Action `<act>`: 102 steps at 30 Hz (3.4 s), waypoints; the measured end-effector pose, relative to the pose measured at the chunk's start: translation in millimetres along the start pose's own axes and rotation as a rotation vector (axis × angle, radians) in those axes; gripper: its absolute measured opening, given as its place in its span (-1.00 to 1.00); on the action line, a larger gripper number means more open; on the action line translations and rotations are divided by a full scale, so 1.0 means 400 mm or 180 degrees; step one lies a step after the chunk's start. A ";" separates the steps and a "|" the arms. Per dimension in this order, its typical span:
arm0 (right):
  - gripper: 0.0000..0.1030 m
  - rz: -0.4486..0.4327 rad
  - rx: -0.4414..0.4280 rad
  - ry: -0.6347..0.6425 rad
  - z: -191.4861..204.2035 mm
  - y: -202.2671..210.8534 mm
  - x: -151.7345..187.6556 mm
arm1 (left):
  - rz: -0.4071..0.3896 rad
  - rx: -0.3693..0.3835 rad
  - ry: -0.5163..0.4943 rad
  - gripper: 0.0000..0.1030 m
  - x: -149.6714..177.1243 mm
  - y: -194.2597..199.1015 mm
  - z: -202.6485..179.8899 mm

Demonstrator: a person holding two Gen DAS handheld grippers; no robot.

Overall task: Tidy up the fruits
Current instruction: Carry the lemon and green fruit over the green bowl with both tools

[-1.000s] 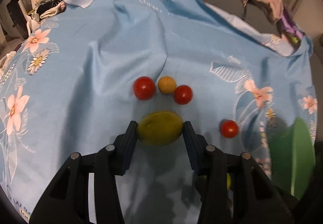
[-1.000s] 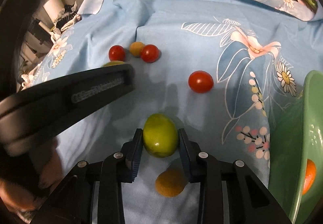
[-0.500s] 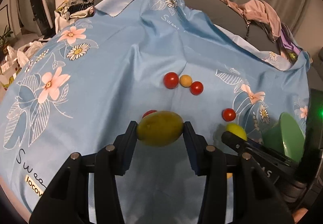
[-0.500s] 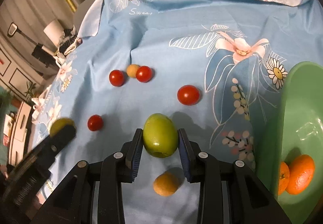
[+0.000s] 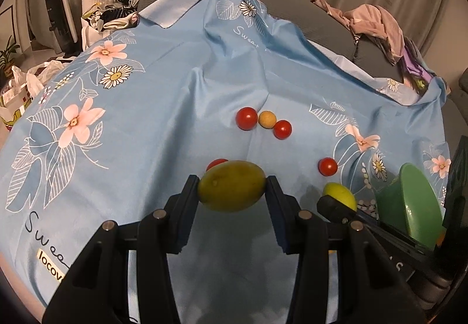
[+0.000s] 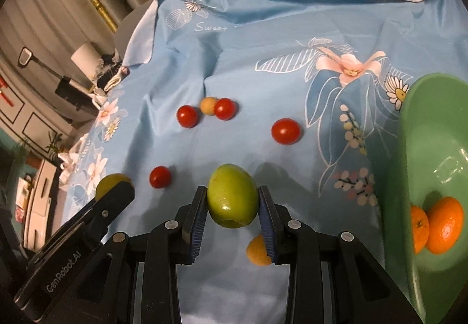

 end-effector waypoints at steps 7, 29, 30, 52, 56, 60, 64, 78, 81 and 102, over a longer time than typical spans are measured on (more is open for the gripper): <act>-0.31 -0.0054 -0.0009 -0.0020 0.002 0.015 0.004 | -0.0166 0.0101 -0.0027 -0.11 -0.017 0.039 -0.022; -0.31 -0.0451 -0.0150 -0.0023 0.010 0.134 -0.022 | -0.0442 0.0563 -0.0067 -0.11 -0.045 0.133 -0.099; -0.31 -0.0462 -0.0170 -0.0035 0.011 0.141 -0.024 | -0.0462 0.0578 -0.0080 -0.11 -0.046 0.140 -0.105; -0.31 -0.1000 -0.0276 -0.0197 -0.045 0.309 -0.059 | -0.0577 0.0850 -0.0325 -0.11 -0.041 0.199 -0.216; -0.31 -0.1062 -0.0370 -0.0330 -0.069 0.331 -0.068 | -0.0554 0.0952 -0.0416 -0.11 -0.033 0.195 -0.256; -0.31 -0.1116 -0.0363 -0.0383 -0.087 0.346 -0.075 | -0.0481 0.0987 -0.0470 -0.11 -0.023 0.180 -0.286; -0.31 -0.1180 -0.0329 -0.0470 -0.115 0.361 -0.080 | -0.0449 0.1015 -0.0562 -0.11 -0.016 0.174 -0.318; -0.31 -0.1421 -0.0211 -0.0831 -0.239 0.424 -0.109 | -0.0409 0.1115 -0.0894 -0.11 -0.051 0.168 -0.457; -0.31 -0.1469 -0.0164 -0.0886 -0.258 0.434 -0.109 | -0.0391 0.1157 -0.0970 -0.11 -0.057 0.164 -0.487; -0.31 -0.1369 0.0511 -0.1397 -0.435 0.402 -0.105 | 0.0023 0.1121 -0.1394 -0.11 0.034 0.021 -0.618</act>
Point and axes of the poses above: each gripper's, at about its wrist camera, not at the fingertips, and y roughly against the way its jaws point, z to its left, x to its underside, the point moved 9 cm from there along -y, roughly the way its jaws point, and after that the axes turned 11 degrees about -y, right-handed, at the moved point
